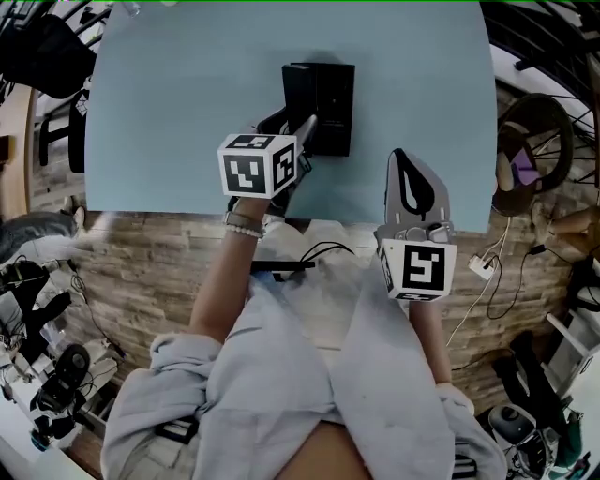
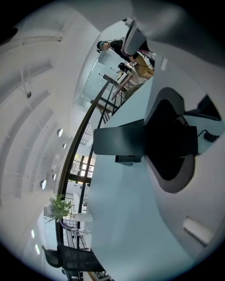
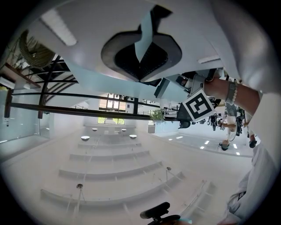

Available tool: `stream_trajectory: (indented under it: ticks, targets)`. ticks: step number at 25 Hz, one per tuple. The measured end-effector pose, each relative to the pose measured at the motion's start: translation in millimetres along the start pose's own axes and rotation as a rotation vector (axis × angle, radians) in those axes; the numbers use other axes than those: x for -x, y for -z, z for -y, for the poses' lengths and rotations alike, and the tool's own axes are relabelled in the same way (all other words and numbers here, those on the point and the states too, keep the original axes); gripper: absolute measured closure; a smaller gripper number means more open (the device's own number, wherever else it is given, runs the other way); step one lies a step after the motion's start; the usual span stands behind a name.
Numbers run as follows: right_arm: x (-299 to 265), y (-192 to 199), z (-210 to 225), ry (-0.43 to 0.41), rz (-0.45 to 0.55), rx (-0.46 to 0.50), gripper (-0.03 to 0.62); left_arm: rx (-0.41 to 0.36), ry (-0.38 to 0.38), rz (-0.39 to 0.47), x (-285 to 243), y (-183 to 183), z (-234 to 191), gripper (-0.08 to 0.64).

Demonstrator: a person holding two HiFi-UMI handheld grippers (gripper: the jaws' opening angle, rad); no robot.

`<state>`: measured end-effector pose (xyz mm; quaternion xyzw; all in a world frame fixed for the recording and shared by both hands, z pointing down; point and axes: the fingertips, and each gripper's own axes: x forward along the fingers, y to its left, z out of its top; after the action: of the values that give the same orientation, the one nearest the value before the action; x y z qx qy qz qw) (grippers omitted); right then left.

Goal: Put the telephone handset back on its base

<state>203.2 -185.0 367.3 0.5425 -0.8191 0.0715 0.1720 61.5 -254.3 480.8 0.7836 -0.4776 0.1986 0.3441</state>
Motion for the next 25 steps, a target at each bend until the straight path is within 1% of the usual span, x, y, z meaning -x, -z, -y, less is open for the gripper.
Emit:
stream_trajectory:
  ticks: [14, 18, 25]
  targets:
    - [-3.1, 1.7, -3.4, -0.01, -0.002, -0.003, 0.586, 0.066, -0.054, -0.064, -18.7, 10.1, -11.1, 0.359]
    - [-4.2, 1.4, -3.4, -0.011, -0.005, -0.003, 0.586, 0.099, -0.075, -0.061, -22.6, 10.4, -15.3, 0.359]
    - [-6.3, 7.1, -9.6, -0.008, -0.002, -0.003, 0.586, 0.124, -0.127, -0.064, -28.0, 20.1, -24.6, 0.359]
